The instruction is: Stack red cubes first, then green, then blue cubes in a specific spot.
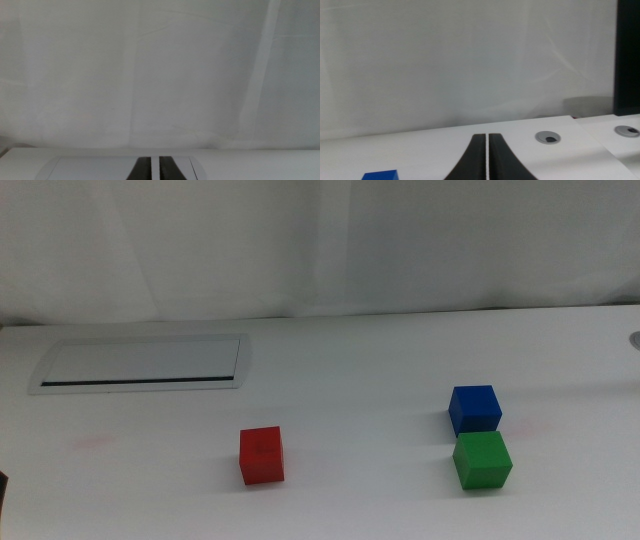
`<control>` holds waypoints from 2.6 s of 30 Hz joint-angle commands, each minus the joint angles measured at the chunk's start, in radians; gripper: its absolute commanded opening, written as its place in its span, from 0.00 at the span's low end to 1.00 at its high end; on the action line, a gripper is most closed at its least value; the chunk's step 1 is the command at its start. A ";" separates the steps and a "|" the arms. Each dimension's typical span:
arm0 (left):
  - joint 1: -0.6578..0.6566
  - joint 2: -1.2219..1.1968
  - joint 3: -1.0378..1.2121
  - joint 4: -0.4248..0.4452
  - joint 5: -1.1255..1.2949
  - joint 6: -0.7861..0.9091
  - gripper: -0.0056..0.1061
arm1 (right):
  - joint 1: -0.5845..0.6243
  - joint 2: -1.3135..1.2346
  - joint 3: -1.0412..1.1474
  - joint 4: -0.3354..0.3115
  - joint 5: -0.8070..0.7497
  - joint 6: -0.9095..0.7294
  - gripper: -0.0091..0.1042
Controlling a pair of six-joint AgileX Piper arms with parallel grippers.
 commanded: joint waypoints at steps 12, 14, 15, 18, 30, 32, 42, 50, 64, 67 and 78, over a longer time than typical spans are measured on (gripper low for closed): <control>0.004 -0.002 0.038 -0.005 -0.009 0.039 0.02 | 0.007 0.002 0.015 -0.013 0.008 -0.010 0.06; 0.004 -0.002 0.038 -0.005 -0.009 0.039 0.02 | 0.007 0.002 0.015 -0.013 0.008 -0.010 0.06; 0.004 -0.002 0.038 -0.005 -0.009 0.046 0.02 | 0.007 0.002 0.015 -0.013 0.006 -0.010 0.06; 0.004 -0.002 0.036 -0.005 0.017 0.046 0.02 | 0.007 0.002 0.015 0.011 0.008 -0.010 0.06; 0.004 -0.002 0.038 -0.014 0.012 -0.086 0.29 | 0.007 0.002 0.015 0.086 -0.040 0.029 0.59; 0.004 -0.002 0.038 -0.014 0.011 -0.132 0.55 | 0.007 0.002 0.015 0.109 -0.073 0.040 0.96; 0.002 -0.002 0.029 -0.013 0.002 -0.204 0.83 | 0.007 0.002 0.015 0.109 -0.081 0.093 0.99; 0.002 -0.002 -0.081 -0.013 0.129 -0.202 0.82 | 0.007 0.002 0.015 0.109 -0.084 0.095 0.99; 0.002 0.237 -0.524 -0.243 0.570 0.061 0.82 | 0.007 0.002 0.015 0.109 -0.081 0.095 0.99; 0.002 0.353 -0.615 -0.408 0.570 0.194 0.82 | 0.007 0.002 0.015 0.109 -0.080 0.095 0.99; -0.097 0.778 -0.936 -0.478 0.649 0.277 0.81 | 0.007 0.002 0.015 0.109 -0.079 0.095 0.99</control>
